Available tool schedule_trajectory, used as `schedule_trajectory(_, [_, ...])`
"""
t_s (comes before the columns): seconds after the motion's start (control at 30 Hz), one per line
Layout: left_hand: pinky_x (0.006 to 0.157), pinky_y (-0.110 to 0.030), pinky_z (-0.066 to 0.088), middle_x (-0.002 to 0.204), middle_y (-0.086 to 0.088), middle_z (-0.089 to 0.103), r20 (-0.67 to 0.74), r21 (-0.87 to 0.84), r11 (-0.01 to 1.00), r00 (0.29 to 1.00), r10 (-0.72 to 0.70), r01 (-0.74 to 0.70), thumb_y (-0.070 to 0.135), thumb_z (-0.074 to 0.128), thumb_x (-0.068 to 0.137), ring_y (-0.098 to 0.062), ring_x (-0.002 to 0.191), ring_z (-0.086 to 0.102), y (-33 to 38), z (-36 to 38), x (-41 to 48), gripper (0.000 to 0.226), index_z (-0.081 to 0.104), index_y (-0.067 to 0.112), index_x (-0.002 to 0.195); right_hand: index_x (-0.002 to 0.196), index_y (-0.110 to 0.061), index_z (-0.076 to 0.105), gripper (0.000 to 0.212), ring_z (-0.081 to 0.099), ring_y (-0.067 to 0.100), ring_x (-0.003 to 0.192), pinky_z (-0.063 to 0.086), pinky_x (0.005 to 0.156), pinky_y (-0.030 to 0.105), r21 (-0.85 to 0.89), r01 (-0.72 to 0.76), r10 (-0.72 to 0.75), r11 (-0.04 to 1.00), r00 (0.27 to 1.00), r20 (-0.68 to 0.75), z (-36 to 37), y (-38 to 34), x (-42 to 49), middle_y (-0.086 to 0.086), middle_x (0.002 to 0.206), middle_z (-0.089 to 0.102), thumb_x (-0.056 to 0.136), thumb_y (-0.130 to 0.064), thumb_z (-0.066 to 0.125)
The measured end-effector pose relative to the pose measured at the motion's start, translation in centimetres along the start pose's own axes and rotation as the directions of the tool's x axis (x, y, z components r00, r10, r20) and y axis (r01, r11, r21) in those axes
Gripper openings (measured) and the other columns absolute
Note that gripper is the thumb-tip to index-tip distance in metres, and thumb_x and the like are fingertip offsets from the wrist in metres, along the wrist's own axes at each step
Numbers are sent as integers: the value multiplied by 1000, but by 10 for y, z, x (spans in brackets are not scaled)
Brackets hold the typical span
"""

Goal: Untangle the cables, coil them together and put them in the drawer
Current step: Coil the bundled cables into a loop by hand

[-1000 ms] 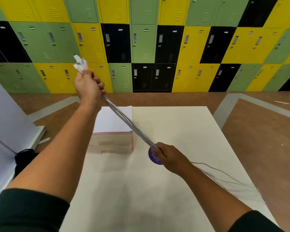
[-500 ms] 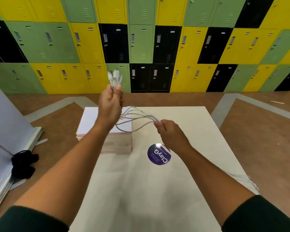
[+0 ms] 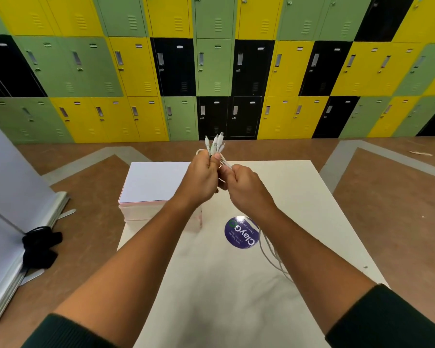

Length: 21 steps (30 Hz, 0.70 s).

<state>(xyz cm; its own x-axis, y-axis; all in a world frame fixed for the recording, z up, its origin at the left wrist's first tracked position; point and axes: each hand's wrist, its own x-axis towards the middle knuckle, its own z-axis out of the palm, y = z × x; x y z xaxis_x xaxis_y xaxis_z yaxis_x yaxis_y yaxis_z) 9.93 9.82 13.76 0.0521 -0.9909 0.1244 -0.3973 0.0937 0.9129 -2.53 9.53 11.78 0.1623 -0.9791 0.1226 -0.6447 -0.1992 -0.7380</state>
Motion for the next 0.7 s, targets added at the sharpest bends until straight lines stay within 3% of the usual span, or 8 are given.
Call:
schedule_trajectory(0.1, [67,-43,62,87,-12,62,54,-76,991,993,-105,109,32,34,108,-27,78,69,4,2,1,30,50,9,95,94,-16,58,43,65,21,88,54,75,41,54,-13,10,998,998,64,3,-1,-2,3,93,69,104,-47,30])
schedule_trajectory(0.2, [70,-42,58,90,-14,70,13,-373,899,970,-242,229,31,35,108,-30,86,70,12,5,5,28,53,9,109,103,-19,56,31,58,12,73,46,65,33,172,9,-29,985,993,117,5,1,-6,-4,82,62,106,-37,30])
schedule_trajectory(0.27, [68,-42,54,89,-13,73,34,-517,805,947,-319,290,31,35,108,-31,84,71,17,7,7,26,52,11,112,95,-21,54,29,48,7,62,38,60,28,218,8,-36,976,992,125,7,4,-7,-11,71,52,107,-36,32])
schedule_trajectory(0.33, [63,-37,51,80,-10,69,37,-598,735,927,-374,320,31,38,107,-26,75,68,18,8,8,27,56,11,103,85,-18,56,36,45,8,54,37,55,26,253,-27,-16,967,986,167,9,9,-8,-9,64,50,106,-40,36])
schedule_trajectory(0.4, [62,-36,53,71,-8,61,-1,-661,694,924,-383,287,30,40,106,-21,62,61,16,4,16,29,56,10,93,78,-17,58,42,44,13,48,37,50,27,316,-94,16,944,970,242,12,19,-12,-4,58,51,102,-47,43])
schedule_trajectory(0.47, [60,-35,49,64,-4,54,-52,-704,671,925,-377,234,30,39,107,-17,53,51,16,-6,25,30,52,14,85,77,-21,58,37,48,12,51,42,53,29,298,-107,20,948,960,280,17,36,-19,-10,56,55,100,-48,47])
schedule_trajectory(0.57, [57,-32,44,60,-1,49,-81,-740,647,932,-353,181,31,37,107,-15,49,44,16,-17,34,31,46,17,82,83,-30,55,27,56,8,66,45,64,22,177,-31,-11,984,973,232,19,59,-27,-13,71,61,103,-44,44])
schedule_trajectory(0.7, [53,-30,41,55,2,45,-110,-808,578,935,-336,112,33,34,107,-12,46,39,22,-25,42,34,45,17,80,75,-28,48,33,49,1,57,37,55,12,154,5,-37,988,978,205,15,72,-33,-14,62,53,103,-43,44])
